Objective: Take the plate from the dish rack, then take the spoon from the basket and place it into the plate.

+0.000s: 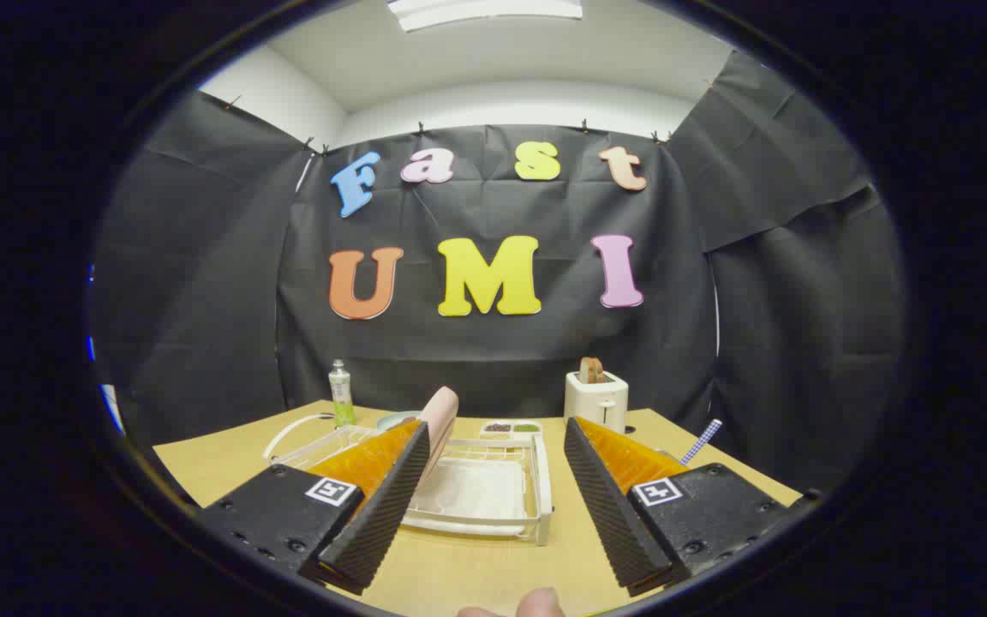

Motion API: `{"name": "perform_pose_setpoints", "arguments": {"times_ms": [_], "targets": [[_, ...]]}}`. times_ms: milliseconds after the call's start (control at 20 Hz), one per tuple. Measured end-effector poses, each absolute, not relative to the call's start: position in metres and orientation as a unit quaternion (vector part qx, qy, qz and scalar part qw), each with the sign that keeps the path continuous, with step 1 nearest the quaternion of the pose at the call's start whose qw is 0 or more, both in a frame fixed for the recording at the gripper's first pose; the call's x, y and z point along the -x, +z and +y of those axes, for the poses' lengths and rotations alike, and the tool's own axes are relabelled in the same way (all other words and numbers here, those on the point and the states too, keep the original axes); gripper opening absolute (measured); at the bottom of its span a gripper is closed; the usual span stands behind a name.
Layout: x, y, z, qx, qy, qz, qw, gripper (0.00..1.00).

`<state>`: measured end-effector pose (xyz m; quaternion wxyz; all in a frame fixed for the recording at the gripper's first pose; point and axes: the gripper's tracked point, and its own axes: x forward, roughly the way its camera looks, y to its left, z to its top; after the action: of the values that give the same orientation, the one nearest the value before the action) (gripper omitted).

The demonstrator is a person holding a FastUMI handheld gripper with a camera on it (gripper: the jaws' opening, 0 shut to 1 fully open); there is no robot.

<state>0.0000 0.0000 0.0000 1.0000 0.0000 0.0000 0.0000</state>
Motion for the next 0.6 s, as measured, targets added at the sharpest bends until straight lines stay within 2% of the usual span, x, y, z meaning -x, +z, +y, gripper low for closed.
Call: {"name": "perform_pose_setpoints", "arguments": {"times_ms": [600], "targets": [[-0.007, -0.0022, 0.0063, -0.004, 0.013, 0.009, 1.0, 1.0]]}}
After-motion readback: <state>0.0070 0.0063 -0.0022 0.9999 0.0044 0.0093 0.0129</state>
